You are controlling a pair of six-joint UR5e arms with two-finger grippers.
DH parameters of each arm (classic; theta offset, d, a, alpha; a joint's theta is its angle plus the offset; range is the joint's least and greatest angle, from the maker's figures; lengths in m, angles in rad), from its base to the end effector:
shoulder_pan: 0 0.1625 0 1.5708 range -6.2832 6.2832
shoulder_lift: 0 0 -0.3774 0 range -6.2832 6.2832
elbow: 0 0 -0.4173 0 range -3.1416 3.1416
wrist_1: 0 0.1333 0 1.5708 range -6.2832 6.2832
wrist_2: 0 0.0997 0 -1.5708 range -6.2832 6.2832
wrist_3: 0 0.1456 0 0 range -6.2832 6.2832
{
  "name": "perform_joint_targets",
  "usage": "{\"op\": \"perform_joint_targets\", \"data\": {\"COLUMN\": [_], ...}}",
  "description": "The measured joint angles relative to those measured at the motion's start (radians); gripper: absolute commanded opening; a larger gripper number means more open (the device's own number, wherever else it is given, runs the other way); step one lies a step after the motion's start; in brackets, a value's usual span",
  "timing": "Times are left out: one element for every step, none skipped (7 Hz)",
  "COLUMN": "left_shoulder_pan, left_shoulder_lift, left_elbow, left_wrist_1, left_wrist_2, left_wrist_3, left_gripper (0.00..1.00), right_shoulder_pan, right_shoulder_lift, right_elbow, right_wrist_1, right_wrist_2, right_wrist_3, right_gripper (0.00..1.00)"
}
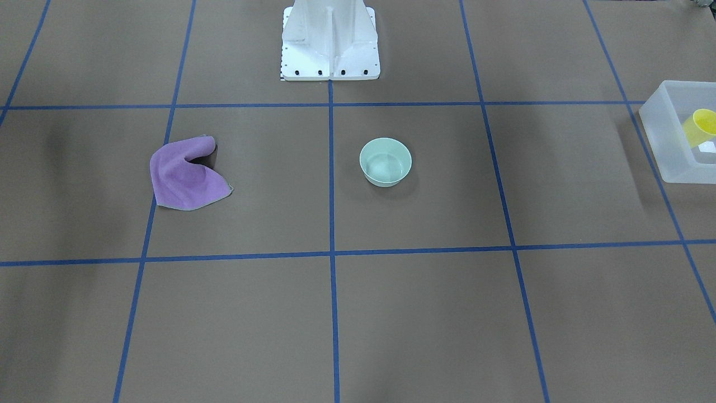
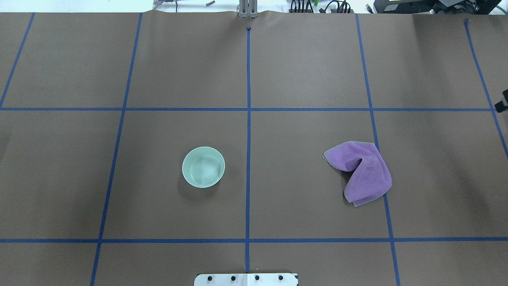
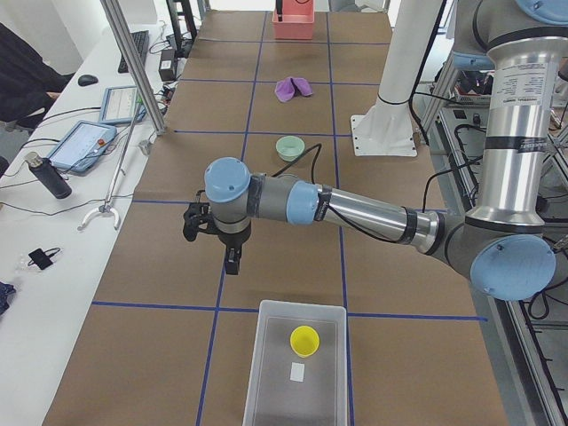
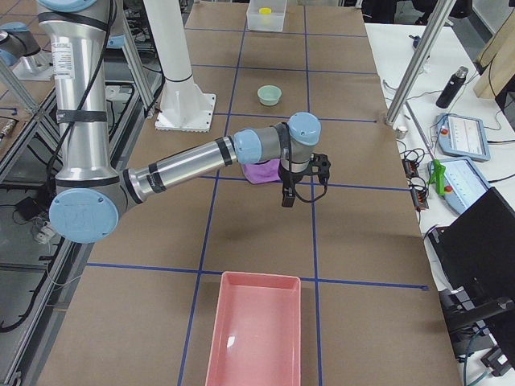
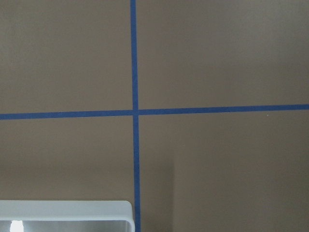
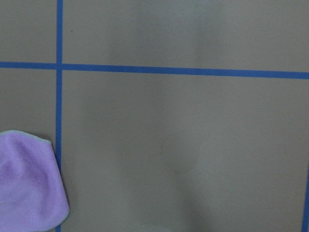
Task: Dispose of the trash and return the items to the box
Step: 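Reach the right gripper down to the purple cloth and pinch it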
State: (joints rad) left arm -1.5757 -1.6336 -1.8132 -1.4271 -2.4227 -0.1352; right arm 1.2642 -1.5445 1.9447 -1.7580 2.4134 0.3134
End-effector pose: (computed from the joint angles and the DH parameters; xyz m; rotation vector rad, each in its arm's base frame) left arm -0.0264 -0.5354 0.4924 0.0959 0.8580 -0.0625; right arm -0.1311 -0.4957 0.4508 -0.0654 -0.8604 -0.0834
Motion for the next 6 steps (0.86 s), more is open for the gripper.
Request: {"op": "perform_joint_targets", "data": {"left_shoulder_pan": [0.008, 0.021, 0.037, 0.057, 0.077, 0.096], "left_shoulder_lift": [-0.040, -0.063, -0.071, -0.078, -0.088, -0.097], "left_elbow": [-0.023, -0.047, -0.075, -0.098, -0.114, -0.122], "left_wrist_1": [0.020, 0.027, 0.029, 0.029, 0.030, 0.029], "left_wrist_2": [0.007, 0.010, 0.011, 0.012, 0.012, 0.017], "left_wrist_3": [-0.062, -0.115, -0.161, -0.214, -0.269, -0.300], "left_gripper": [0.98, 0.98, 0.98, 0.98, 0.98, 0.98], "right_shoulder_pan": [-0.064, -0.125, -0.194, -0.268, -0.350, -0.424], "right_shoulder_lift": [0.014, 0.033, 0.063, 0.092, 0.127, 0.159], "right_elbow": [0.002, -0.008, -0.031, -0.059, -0.092, -0.118], "right_wrist_1": [0.036, 0.102, 0.182, 0.265, 0.334, 0.366], "right_wrist_2": [-0.002, -0.008, -0.017, -0.041, -0.108, -0.185], "right_wrist_3": [0.062, 0.155, 0.296, 0.449, 0.611, 0.739], "right_gripper": [1.00, 1.00, 1.00, 1.00, 1.00, 1.00]}}
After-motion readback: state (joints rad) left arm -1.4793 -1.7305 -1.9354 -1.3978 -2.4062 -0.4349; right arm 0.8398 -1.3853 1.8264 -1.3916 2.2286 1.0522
